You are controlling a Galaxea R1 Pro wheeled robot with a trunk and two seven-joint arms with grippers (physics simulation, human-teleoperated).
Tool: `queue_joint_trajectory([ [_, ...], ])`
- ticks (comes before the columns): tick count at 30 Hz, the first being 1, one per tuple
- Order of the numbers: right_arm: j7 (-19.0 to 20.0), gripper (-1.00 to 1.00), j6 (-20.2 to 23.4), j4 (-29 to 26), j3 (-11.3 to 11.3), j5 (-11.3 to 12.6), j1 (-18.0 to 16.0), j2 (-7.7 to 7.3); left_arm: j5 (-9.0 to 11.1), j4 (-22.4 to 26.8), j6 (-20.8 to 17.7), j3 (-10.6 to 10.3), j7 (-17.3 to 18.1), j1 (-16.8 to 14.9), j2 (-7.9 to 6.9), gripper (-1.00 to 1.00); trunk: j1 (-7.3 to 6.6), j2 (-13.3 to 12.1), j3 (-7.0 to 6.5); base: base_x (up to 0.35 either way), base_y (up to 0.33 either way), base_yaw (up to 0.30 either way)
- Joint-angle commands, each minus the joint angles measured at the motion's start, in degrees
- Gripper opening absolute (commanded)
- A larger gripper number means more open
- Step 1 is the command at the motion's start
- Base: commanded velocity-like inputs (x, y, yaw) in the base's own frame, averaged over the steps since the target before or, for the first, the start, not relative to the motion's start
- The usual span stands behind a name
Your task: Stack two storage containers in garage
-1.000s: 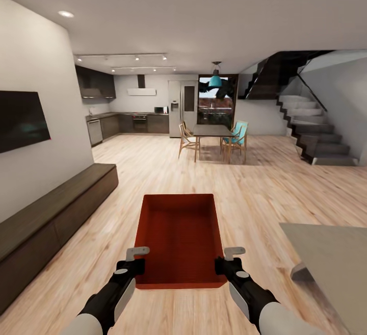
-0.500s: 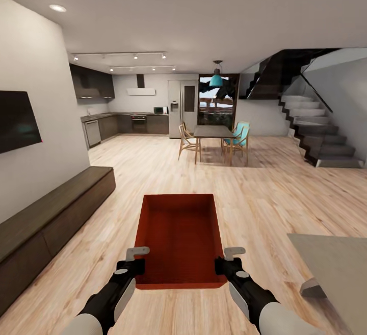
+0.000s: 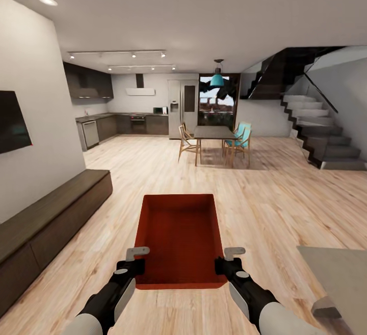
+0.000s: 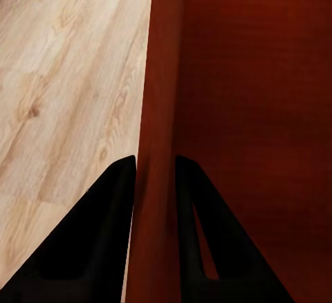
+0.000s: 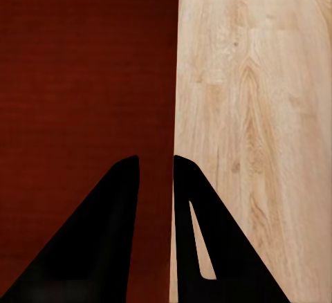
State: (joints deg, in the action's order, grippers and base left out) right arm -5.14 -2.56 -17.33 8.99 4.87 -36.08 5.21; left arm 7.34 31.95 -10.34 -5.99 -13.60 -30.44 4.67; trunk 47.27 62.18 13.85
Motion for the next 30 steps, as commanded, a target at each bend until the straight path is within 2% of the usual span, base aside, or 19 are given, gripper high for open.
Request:
queue_joint_trajectory([
  [1, -1.1, -1.0, -0.3, 0.2, -1.1, 0.6, 0.0, -0.55, -0.6, 0.3, 0.5, 0.5, -0.9, -0.1, -0.1, -1.0, 0.04, 0.0, 0.07, 0.322, 0.0, 0.0],
  [30, -1.1, -1.0, -0.2, 0.2, -1.0, 0.6, 0.0, -0.31, -0.5, 0.3, 0.4, 0.5, -0.9, -0.1, -0.1, -1.0, 0.04, 0.0, 0.07, 0.322, 0.0, 0.0],
])
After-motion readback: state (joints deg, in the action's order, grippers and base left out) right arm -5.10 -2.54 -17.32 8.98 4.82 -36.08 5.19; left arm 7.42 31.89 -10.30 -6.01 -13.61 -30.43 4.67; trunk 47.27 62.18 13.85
